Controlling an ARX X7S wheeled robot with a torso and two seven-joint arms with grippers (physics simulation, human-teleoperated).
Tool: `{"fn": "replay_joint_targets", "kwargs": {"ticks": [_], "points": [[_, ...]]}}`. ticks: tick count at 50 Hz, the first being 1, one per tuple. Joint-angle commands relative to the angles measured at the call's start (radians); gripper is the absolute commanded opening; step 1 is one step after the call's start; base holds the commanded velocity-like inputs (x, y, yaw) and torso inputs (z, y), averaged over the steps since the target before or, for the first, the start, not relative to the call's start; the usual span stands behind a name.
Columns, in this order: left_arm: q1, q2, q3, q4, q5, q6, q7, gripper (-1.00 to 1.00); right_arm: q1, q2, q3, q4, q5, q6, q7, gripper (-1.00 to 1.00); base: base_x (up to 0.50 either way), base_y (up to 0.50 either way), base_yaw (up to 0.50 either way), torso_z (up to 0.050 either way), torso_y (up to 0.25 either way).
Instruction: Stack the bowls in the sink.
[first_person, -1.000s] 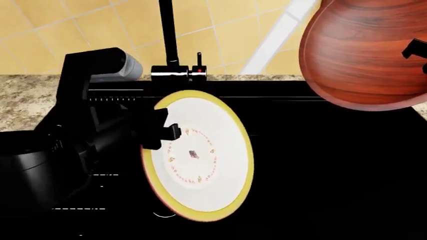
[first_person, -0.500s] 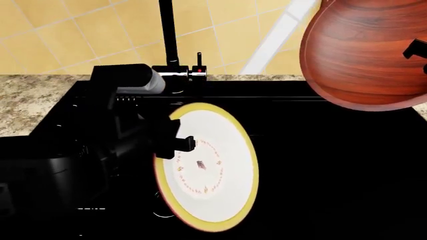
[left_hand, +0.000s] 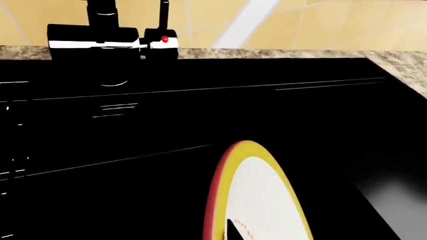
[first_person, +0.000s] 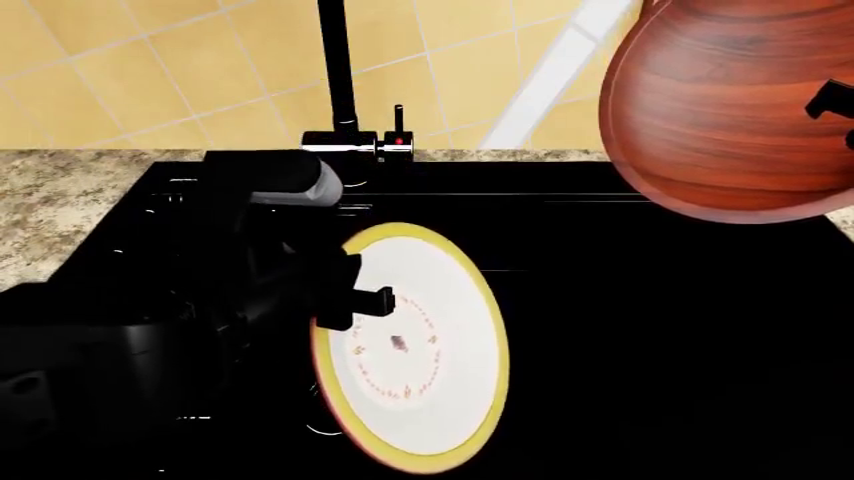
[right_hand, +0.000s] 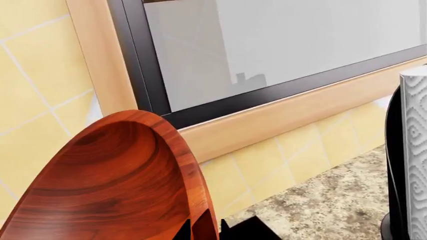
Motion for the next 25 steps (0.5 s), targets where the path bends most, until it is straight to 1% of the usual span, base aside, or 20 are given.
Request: {"fn": "replay_joint_targets", "kwargs": {"ticks": [1, 25], "points": [[0.000, 0.003, 0.005, -0.009, 0.014, 0.002, -0.014, -1.00, 0.010, 0.004, 0.017, -0.002, -0.014, 0.002, -0.003, -1.00, 0.00, 0.00, 0.00, 0.000, 0.010], [-0.011, 0.027, 0.040, -0.046, 0.046, -0.023, -0.028, -1.00, -0.001, 0.006, 0.023, -0.007, -0.015, -0.001, -0.005, -1.00, 0.00, 0.00, 0.00, 0.000, 0.000]]}}
